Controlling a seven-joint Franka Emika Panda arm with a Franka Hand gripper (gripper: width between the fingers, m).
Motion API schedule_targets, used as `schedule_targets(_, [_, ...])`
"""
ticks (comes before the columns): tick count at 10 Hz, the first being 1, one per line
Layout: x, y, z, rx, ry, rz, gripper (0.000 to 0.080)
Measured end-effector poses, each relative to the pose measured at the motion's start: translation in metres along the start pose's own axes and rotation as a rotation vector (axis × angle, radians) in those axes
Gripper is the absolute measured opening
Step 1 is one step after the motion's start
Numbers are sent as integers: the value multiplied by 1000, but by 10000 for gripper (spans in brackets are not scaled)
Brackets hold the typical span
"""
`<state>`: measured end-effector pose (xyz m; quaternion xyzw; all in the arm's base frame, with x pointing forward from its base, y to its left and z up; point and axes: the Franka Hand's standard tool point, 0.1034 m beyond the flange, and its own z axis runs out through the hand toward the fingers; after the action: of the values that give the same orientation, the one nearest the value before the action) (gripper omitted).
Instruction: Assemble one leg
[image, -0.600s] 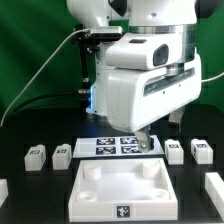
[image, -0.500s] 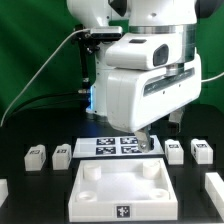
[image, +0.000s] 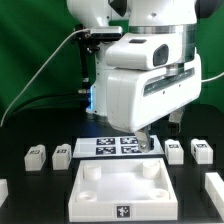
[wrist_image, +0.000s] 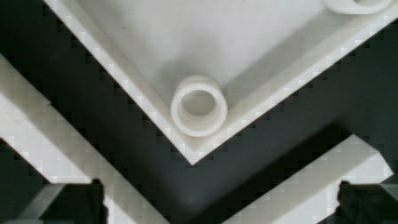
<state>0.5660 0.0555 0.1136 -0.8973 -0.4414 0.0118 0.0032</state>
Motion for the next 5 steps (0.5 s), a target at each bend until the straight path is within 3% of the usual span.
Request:
schedule_targets(3, [-3, -1, 1, -8, 4, -140, 650])
schedule_targets(5, [-45, -30, 13, -2, -4, -396, 650])
